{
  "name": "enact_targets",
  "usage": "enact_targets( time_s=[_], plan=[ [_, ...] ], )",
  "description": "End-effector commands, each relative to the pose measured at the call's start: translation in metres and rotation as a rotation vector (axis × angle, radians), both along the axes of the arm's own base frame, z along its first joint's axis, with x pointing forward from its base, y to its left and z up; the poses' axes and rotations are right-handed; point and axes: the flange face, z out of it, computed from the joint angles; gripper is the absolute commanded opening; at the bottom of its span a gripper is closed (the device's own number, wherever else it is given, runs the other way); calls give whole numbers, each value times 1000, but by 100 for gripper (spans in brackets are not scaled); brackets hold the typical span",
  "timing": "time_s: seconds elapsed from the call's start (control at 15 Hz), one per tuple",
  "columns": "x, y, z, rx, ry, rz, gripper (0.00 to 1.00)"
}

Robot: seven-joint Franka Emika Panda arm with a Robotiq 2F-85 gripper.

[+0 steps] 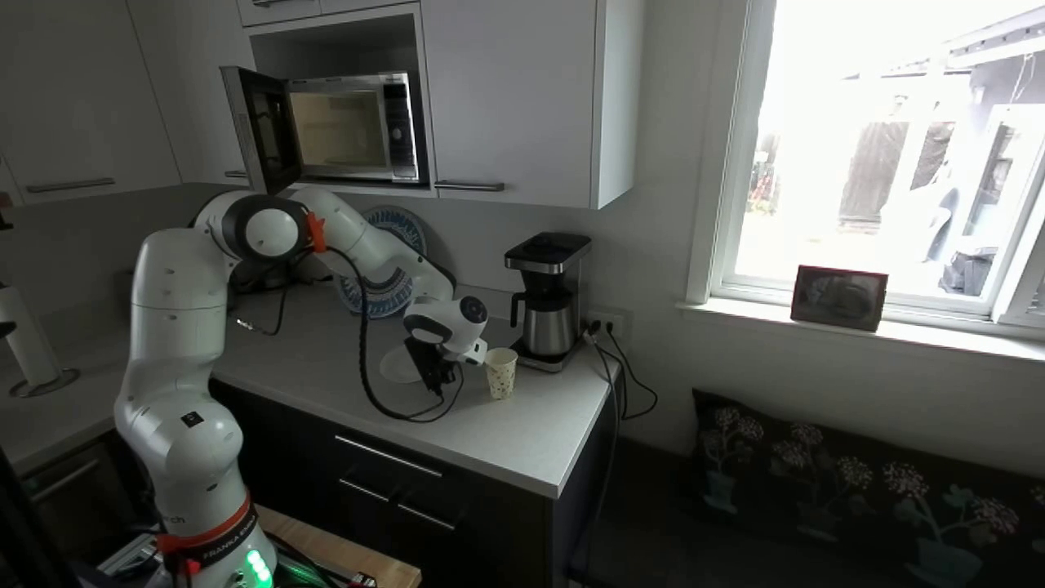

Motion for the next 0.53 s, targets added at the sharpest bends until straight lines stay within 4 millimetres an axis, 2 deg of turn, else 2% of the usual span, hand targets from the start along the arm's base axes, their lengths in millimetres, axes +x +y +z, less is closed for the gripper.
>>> enact_targets(
  time_s=[0.0, 0.47],
  plan=[
    [-21, 7, 23, -21, -31, 21, 0],
    [-67, 8, 77, -191, -97, 61, 0]
  ],
)
